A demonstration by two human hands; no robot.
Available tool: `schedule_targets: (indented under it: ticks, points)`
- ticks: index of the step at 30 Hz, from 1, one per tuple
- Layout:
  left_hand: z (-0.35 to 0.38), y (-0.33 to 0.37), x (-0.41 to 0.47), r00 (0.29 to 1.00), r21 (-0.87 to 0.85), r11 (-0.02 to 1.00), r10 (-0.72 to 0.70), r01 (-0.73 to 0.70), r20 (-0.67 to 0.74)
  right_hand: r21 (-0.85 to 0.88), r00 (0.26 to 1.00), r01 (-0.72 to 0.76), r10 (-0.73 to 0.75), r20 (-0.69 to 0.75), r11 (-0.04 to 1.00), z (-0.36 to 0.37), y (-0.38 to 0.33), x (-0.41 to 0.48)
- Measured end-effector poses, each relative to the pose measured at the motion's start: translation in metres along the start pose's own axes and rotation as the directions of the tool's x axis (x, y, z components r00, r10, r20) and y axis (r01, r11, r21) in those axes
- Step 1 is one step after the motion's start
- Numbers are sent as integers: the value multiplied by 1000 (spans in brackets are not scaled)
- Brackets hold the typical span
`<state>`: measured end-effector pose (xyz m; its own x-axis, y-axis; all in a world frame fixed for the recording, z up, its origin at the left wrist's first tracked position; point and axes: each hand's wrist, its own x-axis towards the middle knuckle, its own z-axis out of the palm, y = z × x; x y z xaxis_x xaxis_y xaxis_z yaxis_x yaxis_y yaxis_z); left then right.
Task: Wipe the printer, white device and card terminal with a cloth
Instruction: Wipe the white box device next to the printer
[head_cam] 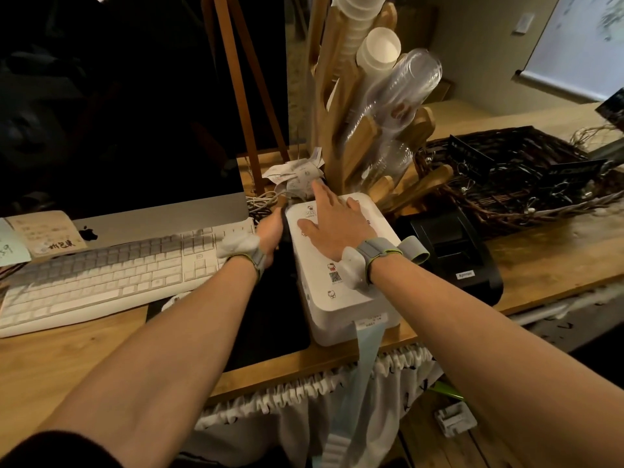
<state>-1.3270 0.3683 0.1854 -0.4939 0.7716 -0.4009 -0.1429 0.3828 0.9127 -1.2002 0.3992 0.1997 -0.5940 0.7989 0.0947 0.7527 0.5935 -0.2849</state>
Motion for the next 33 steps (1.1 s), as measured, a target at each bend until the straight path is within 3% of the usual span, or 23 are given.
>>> schedule_targets:
  ticks: [1, 4, 7, 12, 15, 16, 19, 20, 23, 28, 30, 33]
  points:
    - [-2, 1, 3, 1000, 16, 1000, 8, -8, 20, -5, 1000, -3, 3, 2, 1000, 0, 0, 1]
    - [-4, 9, -2, 995, -144, 989, -25, 38, 94, -13, 1000, -18, 18, 5, 1000, -1, 0, 4]
    - [-3, -16, -4, 997, -44, 996, -79, 80, 26, -10, 1000, 6, -5, 12, 1000, -1, 0, 1]
    - [-7, -10, -6, 993, -310, 950, 10, 28, 119, -23, 1000, -3, 3, 9, 1000, 0, 0, 4]
    - [-5, -32, -12, 999, -6, 1000, 20, -20, 46, -36, 1000, -11, 12, 9, 999, -2, -1, 2]
    - [-6, -28, -12, 998, 0, 1000, 11, -11, 64, -40, 1000, -14, 14, 6, 999, -2, -2, 1]
    - [-7, 0, -9, 996, -311, 950, 57, -32, 73, -9, 1000, 0, 0, -2, 1000, -4, -4, -2]
    - [-3, 5, -10, 992, -297, 950, 116, -97, 47, 3, 1000, -3, 3, 0, 1000, -4, -4, -2]
    - [5, -6, -20, 977, 90, 976, 203, -196, -72, 17, 999, -4, 3, 35, 1000, -6, -3, -4]
    - [-3, 54, -41, 864, 169, 887, 458, -430, -208, -60, 998, 46, -48, -46, 997, -18, -8, -11]
    - [-2, 75, -55, 874, 57, 889, 457, -454, -163, -8, 986, 88, -88, -141, 996, -29, -10, -13]
    - [6, 89, -74, 953, -299, 907, 303, -296, -21, 391, 962, 109, 1, -271, 914, -49, -10, -21]
